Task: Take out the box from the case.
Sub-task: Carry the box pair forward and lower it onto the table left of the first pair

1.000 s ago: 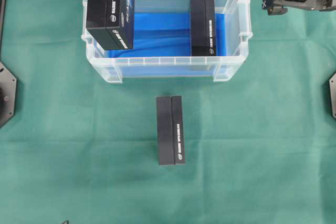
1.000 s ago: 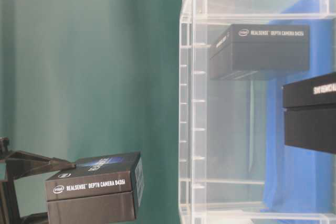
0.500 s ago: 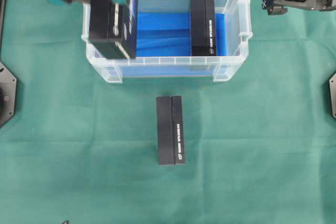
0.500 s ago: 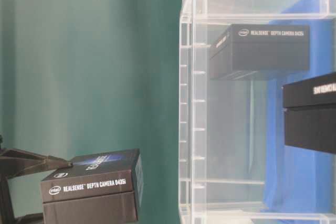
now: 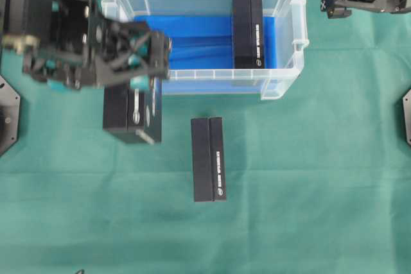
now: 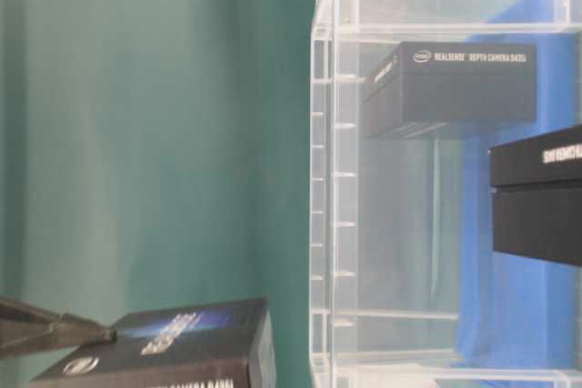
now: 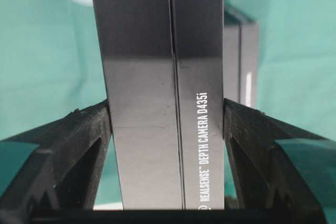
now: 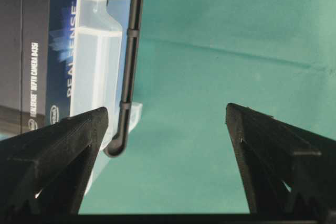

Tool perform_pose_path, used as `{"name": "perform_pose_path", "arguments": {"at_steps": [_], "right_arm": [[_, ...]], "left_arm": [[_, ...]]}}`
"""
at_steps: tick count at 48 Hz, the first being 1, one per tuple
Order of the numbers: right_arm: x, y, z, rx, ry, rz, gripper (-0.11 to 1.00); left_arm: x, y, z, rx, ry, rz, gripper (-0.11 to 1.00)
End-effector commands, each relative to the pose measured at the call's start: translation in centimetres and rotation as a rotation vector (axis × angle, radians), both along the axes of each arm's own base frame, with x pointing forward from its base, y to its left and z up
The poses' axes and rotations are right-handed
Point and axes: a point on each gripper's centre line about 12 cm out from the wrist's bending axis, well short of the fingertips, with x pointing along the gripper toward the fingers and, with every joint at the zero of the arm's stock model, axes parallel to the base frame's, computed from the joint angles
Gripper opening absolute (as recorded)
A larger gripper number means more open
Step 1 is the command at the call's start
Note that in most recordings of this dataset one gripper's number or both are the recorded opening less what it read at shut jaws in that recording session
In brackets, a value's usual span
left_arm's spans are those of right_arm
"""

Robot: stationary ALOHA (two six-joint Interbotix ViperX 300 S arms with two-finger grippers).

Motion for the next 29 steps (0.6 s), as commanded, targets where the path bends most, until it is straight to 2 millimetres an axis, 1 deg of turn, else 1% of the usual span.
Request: {"name": "perform_pose_path", "arguments": {"at_steps": [1, 7, 12, 23, 29], "right_arm": [[0.1, -0.1, 1.3, -0.02, -0.034, 0.003, 0.92], [0.1, -0.1, 1.3, -0.02, -0.034, 0.003, 0.92], [0.1, 0.0, 1.3, -0.02, -0.034, 0.005, 0.92], [0.1, 0.0, 1.3, -0.019, -0.035, 0.005, 0.92], [0.1, 0.0, 1.2, -0.018, -0.032, 0.004, 0.92]], "left_arm": [[-0.8, -1.0, 1.6, -0.006, -0.054, 0.0, 0.62], [-0.8, -2.8, 1.5, -0.02, -0.055, -0.007, 0.62], [-0.9, -3.9, 1.3, -0.031, -0.055, 0.001, 0.62], [-1.0, -4.8, 1.2, -0.04, -0.053, 0.004, 0.62], [-1.0, -4.8, 1.2, -0.039, -0.053, 0.006, 0.62]]}}
